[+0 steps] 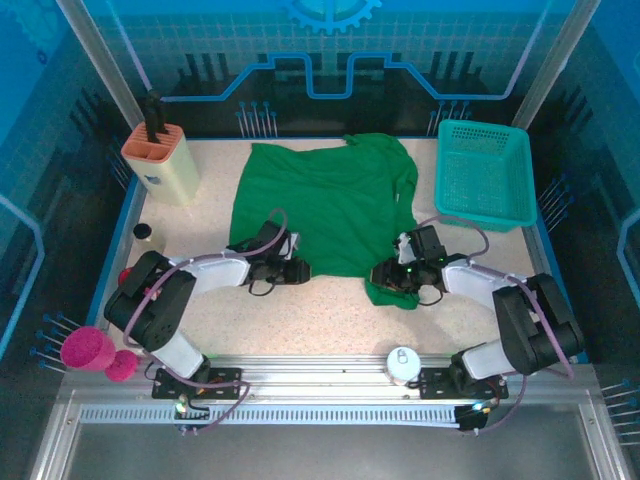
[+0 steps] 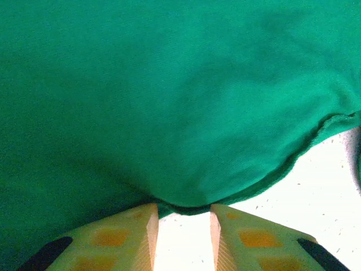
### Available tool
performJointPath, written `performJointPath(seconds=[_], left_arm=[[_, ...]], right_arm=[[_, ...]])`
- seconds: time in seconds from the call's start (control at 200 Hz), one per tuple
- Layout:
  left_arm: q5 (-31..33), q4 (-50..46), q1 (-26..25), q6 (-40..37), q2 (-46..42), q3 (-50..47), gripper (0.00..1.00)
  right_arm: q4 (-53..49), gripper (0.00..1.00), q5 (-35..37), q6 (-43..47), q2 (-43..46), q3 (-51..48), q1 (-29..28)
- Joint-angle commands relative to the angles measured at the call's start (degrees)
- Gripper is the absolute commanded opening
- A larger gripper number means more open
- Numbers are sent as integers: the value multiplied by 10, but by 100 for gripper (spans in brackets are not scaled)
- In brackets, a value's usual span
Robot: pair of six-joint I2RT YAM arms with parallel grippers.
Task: Fold the inside-out t-shirt
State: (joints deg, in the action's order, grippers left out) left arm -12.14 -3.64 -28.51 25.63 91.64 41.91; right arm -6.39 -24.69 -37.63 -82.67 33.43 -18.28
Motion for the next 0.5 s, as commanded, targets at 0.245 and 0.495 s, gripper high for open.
performJointPath(seconds=[0.245,0.495], left_arm=[[40,-37,50,13,-45,-22,33],[32,-28,68,15,-52,-44,34]], right_arm=[[-37,50,10,4,17,-16,-1],[-23,48,42,-1,46,-36,-1]])
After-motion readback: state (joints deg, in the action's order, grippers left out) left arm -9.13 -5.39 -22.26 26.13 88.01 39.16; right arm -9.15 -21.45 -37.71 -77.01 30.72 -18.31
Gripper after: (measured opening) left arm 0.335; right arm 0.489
